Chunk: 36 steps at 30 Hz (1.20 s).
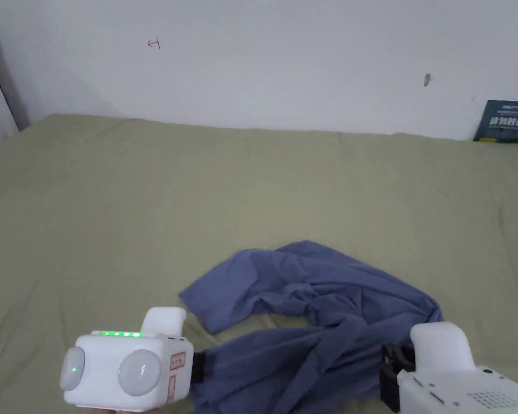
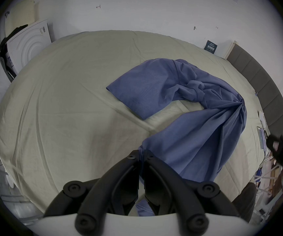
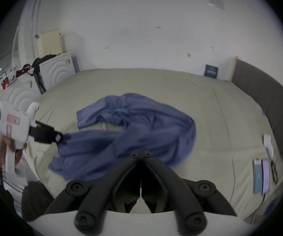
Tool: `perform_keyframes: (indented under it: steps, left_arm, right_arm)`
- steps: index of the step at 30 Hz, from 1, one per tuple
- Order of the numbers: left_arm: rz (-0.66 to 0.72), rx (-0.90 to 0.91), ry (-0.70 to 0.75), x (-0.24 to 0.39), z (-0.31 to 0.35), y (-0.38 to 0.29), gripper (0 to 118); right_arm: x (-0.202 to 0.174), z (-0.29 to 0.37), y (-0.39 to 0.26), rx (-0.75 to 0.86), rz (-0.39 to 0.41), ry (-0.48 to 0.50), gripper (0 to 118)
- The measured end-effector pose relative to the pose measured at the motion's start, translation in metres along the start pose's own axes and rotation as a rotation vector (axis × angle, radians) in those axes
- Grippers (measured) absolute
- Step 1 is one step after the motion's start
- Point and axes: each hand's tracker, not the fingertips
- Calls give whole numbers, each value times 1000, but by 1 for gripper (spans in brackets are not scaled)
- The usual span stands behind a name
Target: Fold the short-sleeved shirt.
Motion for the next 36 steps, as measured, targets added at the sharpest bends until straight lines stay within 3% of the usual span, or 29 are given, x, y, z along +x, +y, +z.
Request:
perform_keyframes:
  steps: [10, 11, 12, 13, 14, 17, 21, 25, 28, 30, 31, 36]
  left_arm:
    - [-14, 10, -48, -16, -10, 0, 3]
    - [-6, 15, -57, -18, -11, 0, 3]
    - [5, 16, -68, -20, -12, 0, 3]
    - [11, 12, -76, -22, -14, 0, 3]
    - [18, 10, -85, -25, -16, 0, 3]
    - [32, 17, -104, -30, -18, -1, 3]
    - [56, 11, -128, -36, -24, -1, 3]
    - [52, 2, -133, -36, -27, -2, 3]
    - [50, -8, -130, -36, -30, 0, 3]
    - [67, -21, -141, -38, -31, 3, 3]
    - [74, -21, -144, -40, -29, 4, 3]
    - [96, -8, -150, -45, -16, 12, 3]
  right_arm:
    - [-52, -163, 145, -93, 243, 109, 1]
    - [-58, -177, 153, -76, 269, 105, 15]
    - [-63, -193, 162, -75, 284, 113, 52]
    - [-66, -210, 170, -106, 294, 123, 107]
    - [-70, -230, 177, -189, 298, 154, 118]
    - [-74, -275, 188, -299, 306, 172, 118]
    - [-72, -312, 185, -387, 319, 97, 112]
    - [-83, -313, 164, -415, 409, 120, 72]
    - [-95, -316, 146, -449, 534, 108, 63]
    - [-98, -308, 149, -435, 490, 159, 29]
    - [-98, -303, 149, -423, 490, 137, 10]
    - [-75, -256, 173, -336, 500, 116, 10]
